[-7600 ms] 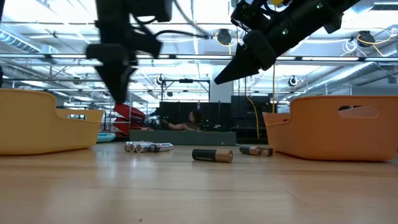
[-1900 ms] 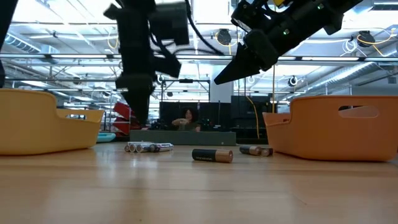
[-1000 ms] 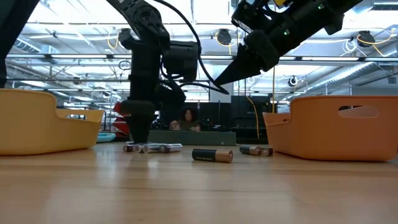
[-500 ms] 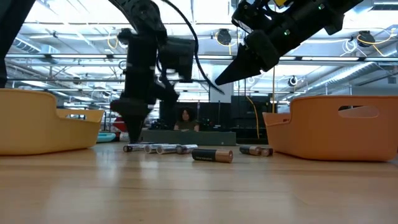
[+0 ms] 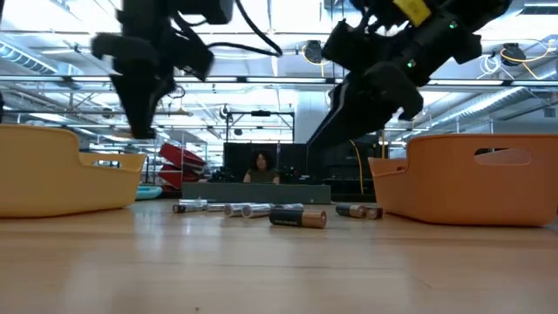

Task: Sort batteries
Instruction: Put the silver battery into the yellow bin

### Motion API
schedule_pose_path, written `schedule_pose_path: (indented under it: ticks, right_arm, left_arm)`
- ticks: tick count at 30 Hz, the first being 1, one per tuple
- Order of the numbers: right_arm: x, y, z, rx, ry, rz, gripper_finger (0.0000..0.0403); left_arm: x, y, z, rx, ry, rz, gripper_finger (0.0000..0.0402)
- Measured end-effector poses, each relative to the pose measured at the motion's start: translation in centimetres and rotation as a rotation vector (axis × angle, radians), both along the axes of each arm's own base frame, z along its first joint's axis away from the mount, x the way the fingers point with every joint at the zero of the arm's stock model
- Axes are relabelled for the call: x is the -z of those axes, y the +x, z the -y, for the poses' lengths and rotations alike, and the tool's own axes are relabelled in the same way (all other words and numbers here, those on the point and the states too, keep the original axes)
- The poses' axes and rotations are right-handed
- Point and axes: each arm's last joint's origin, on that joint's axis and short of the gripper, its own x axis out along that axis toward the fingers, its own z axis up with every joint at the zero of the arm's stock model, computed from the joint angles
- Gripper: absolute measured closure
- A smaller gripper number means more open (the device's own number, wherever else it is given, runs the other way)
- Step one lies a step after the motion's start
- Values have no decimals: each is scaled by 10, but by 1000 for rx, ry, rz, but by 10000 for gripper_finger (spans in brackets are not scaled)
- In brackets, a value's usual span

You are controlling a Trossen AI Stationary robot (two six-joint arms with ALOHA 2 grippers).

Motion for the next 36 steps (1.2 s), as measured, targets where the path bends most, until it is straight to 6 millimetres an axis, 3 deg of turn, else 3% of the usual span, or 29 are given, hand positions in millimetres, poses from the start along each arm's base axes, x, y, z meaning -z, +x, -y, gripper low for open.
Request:
schedule_pose_path:
  ticks: [6,12,19,22,25,31,36]
  right_arm:
    - [2,17,-11,-27,-8,-15,299]
    - [1,17,-17,-37,-10,-36,301]
    - [-4,13,-18,-22,5,-49,280]
    - [-10,15,-19,1,-13,-91,271]
    - [-21,17,-22,49,-54,-125,268]
    - [-46,20,-41,117,-141,-103,270]
    - [-47,17,-51,149,-132,-75,270]
  left_arm:
    - [8,-14,32,16,16,-47,359]
    - [29,-41,40,-9,178,-179,346]
    - [37,-54,41,6,296,-221,227]
    - [37,-53,40,17,327,-206,186]
    - [35,-50,39,42,389,-161,173]
    - [26,-24,44,177,581,117,184]
    - [25,3,49,236,482,312,199]
